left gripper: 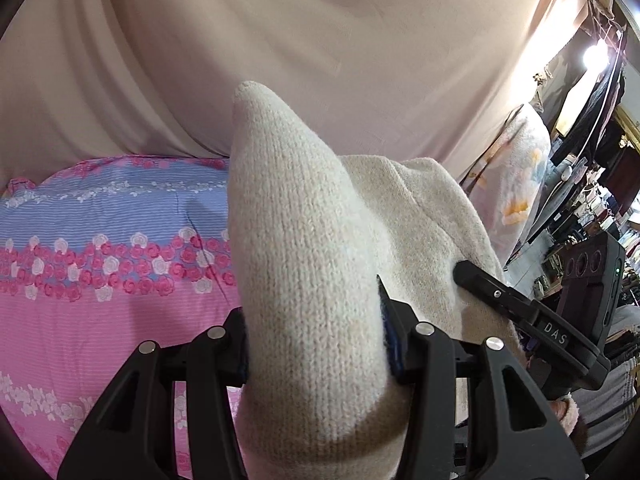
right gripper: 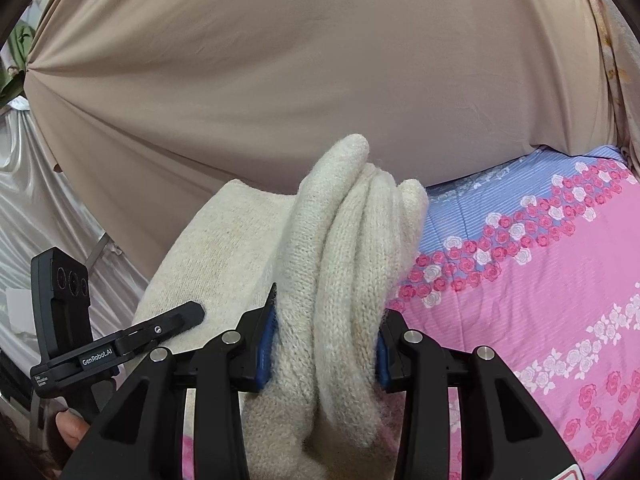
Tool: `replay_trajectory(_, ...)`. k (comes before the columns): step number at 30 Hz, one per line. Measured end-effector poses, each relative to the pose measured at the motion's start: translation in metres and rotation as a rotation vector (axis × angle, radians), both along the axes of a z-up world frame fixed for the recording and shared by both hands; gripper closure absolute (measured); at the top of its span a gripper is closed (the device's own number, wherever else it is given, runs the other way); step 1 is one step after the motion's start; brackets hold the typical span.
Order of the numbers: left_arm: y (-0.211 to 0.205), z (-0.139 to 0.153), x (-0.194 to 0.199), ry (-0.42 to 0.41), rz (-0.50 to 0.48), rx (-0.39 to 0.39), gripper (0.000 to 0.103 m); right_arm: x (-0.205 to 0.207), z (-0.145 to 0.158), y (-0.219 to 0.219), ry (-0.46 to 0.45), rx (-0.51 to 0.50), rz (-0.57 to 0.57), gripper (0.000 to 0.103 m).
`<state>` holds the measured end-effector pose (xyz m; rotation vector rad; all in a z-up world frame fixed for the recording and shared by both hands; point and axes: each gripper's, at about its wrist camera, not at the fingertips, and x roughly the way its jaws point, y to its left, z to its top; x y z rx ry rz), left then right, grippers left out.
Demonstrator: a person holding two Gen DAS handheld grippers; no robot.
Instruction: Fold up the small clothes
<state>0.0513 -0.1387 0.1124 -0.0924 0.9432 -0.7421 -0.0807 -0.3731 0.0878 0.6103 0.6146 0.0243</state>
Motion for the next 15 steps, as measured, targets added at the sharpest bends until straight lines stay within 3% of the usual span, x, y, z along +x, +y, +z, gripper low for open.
replay_trajectory(5, 0.020, 0.003, 0.002, -0.008, 0.017, -0.011, 0.056, 0.008, 0.008, 0.021, -0.009, -0.017, 0.038, 0.066)
replay_trajectory(15, 0.111, 0.012, 0.017, -0.049, 0.115, -0.018, 0.056, 0.054, 0.017, 0.102, -0.036, -0.038, 0.185, 0.066)
